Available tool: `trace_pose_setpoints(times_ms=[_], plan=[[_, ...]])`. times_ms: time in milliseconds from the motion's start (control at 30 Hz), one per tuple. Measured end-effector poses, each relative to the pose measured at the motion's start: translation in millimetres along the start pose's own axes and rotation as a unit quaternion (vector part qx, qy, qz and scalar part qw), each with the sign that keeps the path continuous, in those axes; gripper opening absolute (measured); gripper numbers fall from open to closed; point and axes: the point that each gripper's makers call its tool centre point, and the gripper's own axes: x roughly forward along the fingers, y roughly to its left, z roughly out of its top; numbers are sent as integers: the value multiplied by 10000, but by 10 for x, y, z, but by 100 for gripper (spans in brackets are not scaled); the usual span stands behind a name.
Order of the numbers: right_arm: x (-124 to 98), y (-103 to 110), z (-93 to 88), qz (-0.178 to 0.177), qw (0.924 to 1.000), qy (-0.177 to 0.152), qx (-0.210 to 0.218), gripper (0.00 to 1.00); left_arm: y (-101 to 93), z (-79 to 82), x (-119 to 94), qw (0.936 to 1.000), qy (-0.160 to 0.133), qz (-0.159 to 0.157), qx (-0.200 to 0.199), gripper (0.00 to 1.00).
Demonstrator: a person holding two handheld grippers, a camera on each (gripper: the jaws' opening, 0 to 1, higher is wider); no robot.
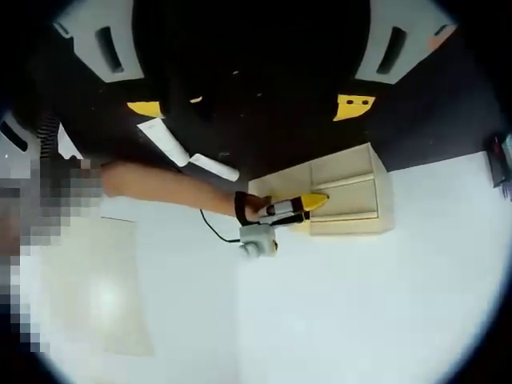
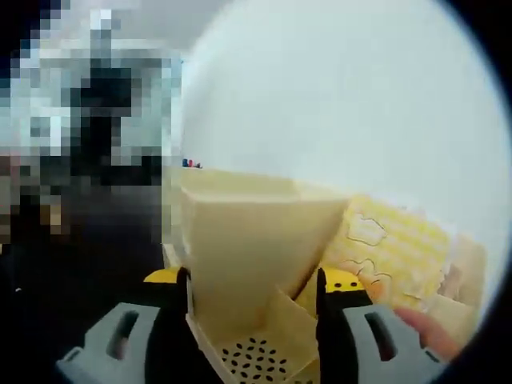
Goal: Open the drawer, pick up the cosmetic bottles from the table one by one, place them into the drawer, release the gripper, close the drawer, and move the gripper away
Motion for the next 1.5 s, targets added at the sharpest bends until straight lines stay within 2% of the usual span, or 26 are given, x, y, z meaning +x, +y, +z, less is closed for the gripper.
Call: trace_pose_setpoints(times_ms=[67, 200, 333, 400, 500, 767, 933, 1067, 1133, 1200, 1233, 1400, 1500], plan=[[-28, 23, 22, 23, 10000, -30, -45, 55, 20, 5, -9, 10000, -11, 20, -2, 74], [-137, 155, 95, 116, 9998, -137, 84, 57, 63, 31, -43, 10000, -64, 4, -37, 74], [-219, 114, 92, -8, 9999, 31, -111, 55, 51, 41, -51, 9999, -96, 18, -27, 75], [-273, 91, 151, 20, 10000, -18, -59, 55, 26, 74, -67, 9998, -180, -5, -73, 75], [-401, 176, 221, 20, 10000, -73, -29, 55, -5, 121, -94, 9994, -319, -27, -125, 75], [-686, 327, 273, -68, 9997, 56, -229, 54, 115, 185, -143, 9970, -623, 167, -429, 71], [-754, 295, 256, -96, 9994, 147, -296, 53, 123, 140, -124, 9970, -577, 179, -485, 70], [-900, 431, 228, 4, 9991, 210, -355, 53, 142, 91, -119, 9972, -500, 214, -505, 70], [-909, 407, 211, 42, 9988, 255, -426, 53, 157, 88, -124, 9971, -506, 232, -523, 70], [-997, 546, 224, 306, 9985, 184, -423, 54, 163, 89, -131, 9970, -515, 245, -532, 70], [-1053, 584, 230, 333, 9988, 170, -312, 54, 166, 85, -133, 9970, -507, 258, -526, 70], [-1349, 700, 250, 351, 9985, 201, -375, 54, 158, 30, -108, 9975, -403, 245, -535, 70], [-1544, 751, 323, 418, 9991, 92, 13, 56, 134, 38, -104, 9972, -419, 189, -593, 72]])
